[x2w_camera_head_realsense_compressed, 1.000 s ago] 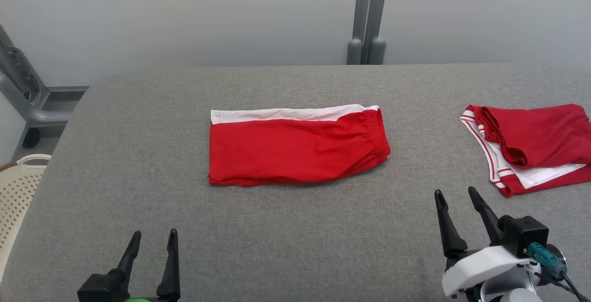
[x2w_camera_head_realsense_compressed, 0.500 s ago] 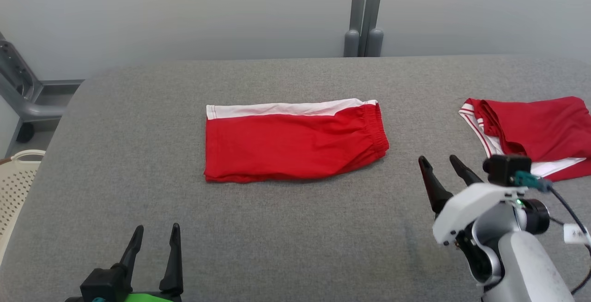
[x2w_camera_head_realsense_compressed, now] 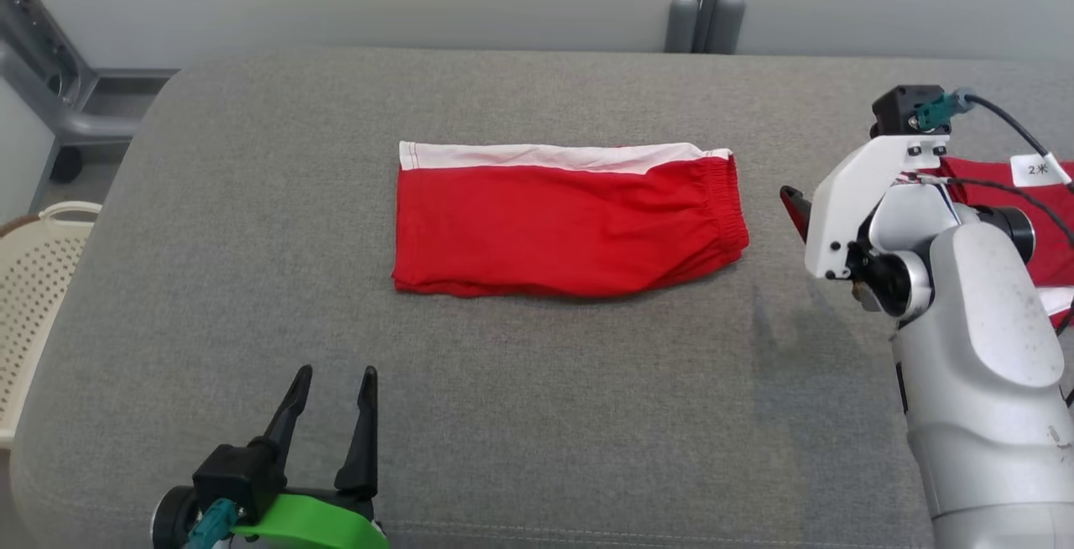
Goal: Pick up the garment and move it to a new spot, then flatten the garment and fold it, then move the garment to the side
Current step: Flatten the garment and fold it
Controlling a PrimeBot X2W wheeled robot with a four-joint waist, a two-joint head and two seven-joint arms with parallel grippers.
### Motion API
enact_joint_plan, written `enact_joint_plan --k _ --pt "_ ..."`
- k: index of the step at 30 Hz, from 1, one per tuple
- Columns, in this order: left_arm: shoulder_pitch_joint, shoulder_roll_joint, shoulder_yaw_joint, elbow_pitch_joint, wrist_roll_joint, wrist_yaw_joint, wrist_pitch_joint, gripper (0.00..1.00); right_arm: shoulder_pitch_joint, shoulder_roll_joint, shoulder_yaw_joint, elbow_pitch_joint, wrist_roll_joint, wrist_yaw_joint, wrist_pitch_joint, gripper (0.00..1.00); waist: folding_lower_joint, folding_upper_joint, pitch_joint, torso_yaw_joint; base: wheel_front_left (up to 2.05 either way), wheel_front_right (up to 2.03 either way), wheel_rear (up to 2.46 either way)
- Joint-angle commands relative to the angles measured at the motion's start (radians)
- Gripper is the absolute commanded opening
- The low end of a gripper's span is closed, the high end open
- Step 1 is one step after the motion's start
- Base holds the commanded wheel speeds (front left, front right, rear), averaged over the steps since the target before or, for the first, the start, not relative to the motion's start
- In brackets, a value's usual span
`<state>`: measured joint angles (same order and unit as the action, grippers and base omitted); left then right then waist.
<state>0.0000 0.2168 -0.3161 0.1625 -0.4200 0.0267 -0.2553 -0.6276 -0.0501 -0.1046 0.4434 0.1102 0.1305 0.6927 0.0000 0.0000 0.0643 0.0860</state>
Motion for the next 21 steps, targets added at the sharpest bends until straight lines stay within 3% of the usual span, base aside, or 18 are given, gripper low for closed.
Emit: enact_joint_plan --k 1,13,21 --pt "-0.025 -0.004 -0.008 0.007 0.012 -0.009 -0.001 1.0 -0.037 -0.002 -0.018 0.03 -0.026 0.0 0.014 1.0 0.0 0.0 0.051 0.048 0.0 0.0 0.0" --pt "-0.107 -0.046 -0.041 0.038 0.044 -0.034 -0.01 1.0 -0.172 -0.002 -0.108 0.203 -0.148 0.0 0.005 1.0 0.0 0.0 0.164 0.138 0.0 0.0 0.0" --pt "-0.129 -0.062 -0.031 0.046 0.057 -0.05 -0.01 1.0 -0.204 -0.002 -0.138 0.288 -0.15 0.0 -0.047 1.0 0.0 0.0 0.213 0.164 0.0 0.0 0.0"
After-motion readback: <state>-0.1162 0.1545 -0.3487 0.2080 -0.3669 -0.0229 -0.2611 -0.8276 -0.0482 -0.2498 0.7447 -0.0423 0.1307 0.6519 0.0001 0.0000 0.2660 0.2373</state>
